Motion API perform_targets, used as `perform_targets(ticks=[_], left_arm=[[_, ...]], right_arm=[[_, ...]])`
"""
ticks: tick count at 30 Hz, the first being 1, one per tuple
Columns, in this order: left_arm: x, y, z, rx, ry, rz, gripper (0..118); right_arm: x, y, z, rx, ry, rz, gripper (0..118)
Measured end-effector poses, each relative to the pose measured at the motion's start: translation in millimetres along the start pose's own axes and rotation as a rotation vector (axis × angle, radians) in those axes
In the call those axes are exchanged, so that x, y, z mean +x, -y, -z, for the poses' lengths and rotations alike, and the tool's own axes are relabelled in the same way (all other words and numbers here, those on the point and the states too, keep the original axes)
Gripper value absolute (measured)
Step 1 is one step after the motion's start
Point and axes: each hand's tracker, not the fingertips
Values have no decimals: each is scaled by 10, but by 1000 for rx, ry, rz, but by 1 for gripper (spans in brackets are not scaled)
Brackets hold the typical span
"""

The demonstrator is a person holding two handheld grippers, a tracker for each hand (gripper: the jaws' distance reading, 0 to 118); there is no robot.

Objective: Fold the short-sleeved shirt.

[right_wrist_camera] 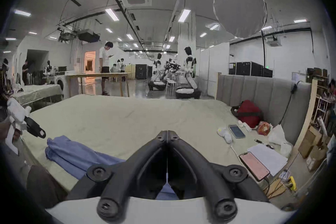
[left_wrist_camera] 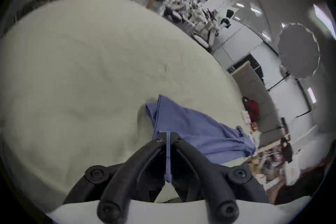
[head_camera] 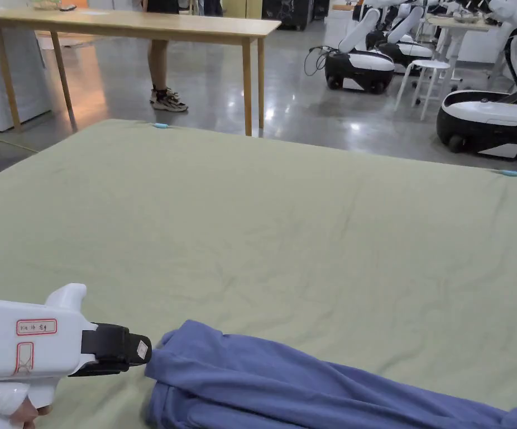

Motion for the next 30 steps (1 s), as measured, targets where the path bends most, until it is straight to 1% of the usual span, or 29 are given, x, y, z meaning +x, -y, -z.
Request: perform_targets(ticks=[2,3,4,5,6,7,8,13,18,19,20,21,22,23,24,26,30], left_arm=[[-145,-77,143,-110,83,-44,3],[-202,-81,207,-145,126,-68,6],[-257,-102,275,-166,153,-77,19],[-301,-119,345,-190,161,-94,43],[-306,-115,406,-223,160,-99,78],[-332,-114,436,-208,130,-86,106],[-352,-119,442,-180,177,-90,105],[-368,-114,641,-177,344,-207,105],[-217,-152,833,-214,324,-181,105],[-168,-168,847,-216,304,-174,101],[-128,-187,863,-236,304,-158,88],[-94,-190,875,-242,304,-153,62],[-68,-193,887,-258,261,-149,10],[-33,-181,921,-286,183,-119,8],[-16,-150,929,-273,159,-88,8],[-70,-164,914,-281,197,-108,8],[-96,-250,635,-243,198,-110,7]], right_arm=[[-58,-2,-27,-5,0,-6,1],[-79,-5,-36,-7,0,-9,1],[-81,-13,-30,-13,0,-15,1],[-99,-11,-32,-14,7,-22,1],[-107,-16,-30,-17,9,-23,1],[-111,-23,-28,-23,8,-21,1],[-105,-35,-18,-28,6,-16,1],[-116,-23,44,-49,4,-4,1],[-123,-22,47,-58,-10,0,1],[-129,-18,46,-59,-9,-4,1],[-124,-15,51,-58,-10,-4,1],[-118,-13,55,-62,-15,-1,1],[-113,-8,58,-66,-20,4,1],[-109,-1,52,-63,-19,8,1],[-89,5,48,-61,-21,11,1],[-59,-8,35,-60,-26,22,1],[6,-51,14,-46,-30,25,1]])
